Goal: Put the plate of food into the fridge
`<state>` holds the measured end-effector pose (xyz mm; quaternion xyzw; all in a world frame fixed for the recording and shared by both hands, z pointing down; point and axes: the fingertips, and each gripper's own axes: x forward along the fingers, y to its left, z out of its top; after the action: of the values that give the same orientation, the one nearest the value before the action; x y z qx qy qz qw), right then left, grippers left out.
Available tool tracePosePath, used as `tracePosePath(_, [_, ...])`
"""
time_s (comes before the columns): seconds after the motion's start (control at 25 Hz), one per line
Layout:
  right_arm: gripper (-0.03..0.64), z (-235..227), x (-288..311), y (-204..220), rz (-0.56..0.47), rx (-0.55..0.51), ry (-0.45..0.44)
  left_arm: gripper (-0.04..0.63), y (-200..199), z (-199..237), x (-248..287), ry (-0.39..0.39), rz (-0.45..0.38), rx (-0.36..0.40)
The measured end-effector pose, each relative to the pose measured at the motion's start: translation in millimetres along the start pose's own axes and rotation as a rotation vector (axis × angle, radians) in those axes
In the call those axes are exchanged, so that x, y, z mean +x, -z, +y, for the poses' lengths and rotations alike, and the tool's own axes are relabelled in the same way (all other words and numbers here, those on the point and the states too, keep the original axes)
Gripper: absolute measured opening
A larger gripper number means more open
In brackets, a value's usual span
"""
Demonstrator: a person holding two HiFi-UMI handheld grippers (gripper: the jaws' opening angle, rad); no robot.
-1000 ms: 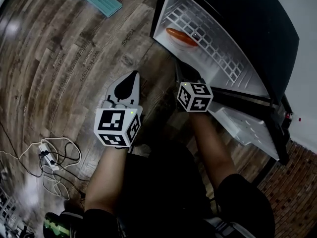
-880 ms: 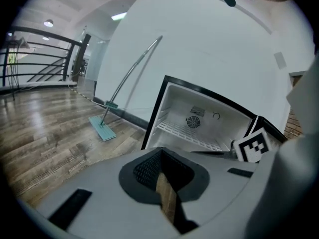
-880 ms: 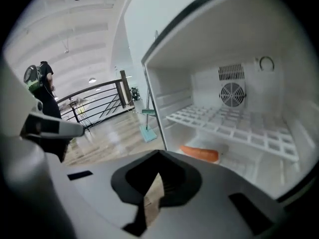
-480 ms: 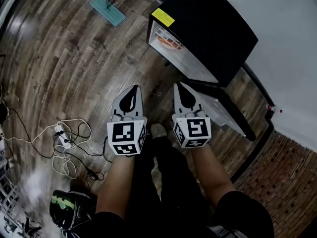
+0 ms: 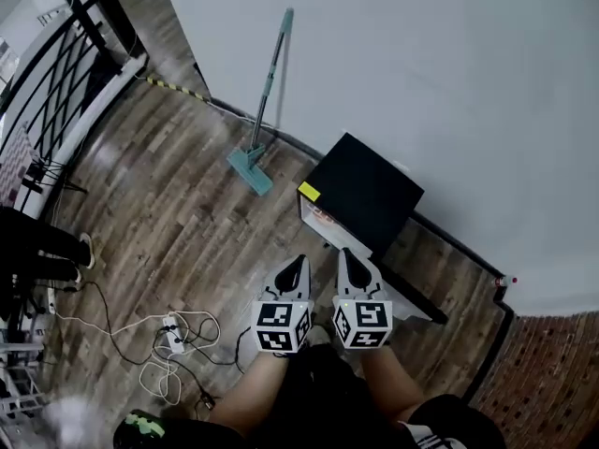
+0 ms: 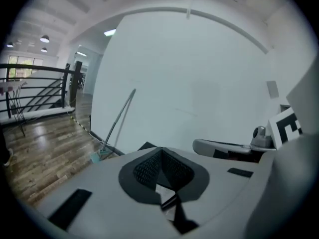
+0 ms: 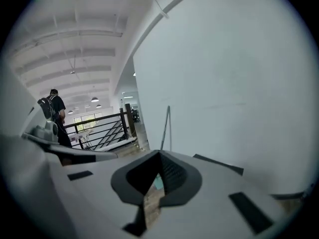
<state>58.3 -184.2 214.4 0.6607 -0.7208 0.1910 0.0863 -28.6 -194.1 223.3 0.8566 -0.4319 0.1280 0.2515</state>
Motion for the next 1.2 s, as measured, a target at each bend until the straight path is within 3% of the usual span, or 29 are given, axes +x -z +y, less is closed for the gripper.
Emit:
tracePosePath(0.24, [0.014,6,-48,-108,-0.108,-0.032,-0.07,-0.003,-122,-42,-53,-0.018,-0.162,0.114])
tracePosePath(0.52, [0.014,14,-85,-179,-0.212,-0.026,-0.098,-0.003,-177,-63,-92,-0.022,-0.224,0.14])
tracePosePath(0.96, [0.014,6,-95,-182,-0.194,0.003,-0.108,-0.003,-180,-97,-72,0.085,-0.208,0.145])
tracePosePath(1.2, [0.014,-6,-83,-198,-0.246,0.021,-0.121,-0.003,-197,-96,-61,0.058,-0.229,0.187])
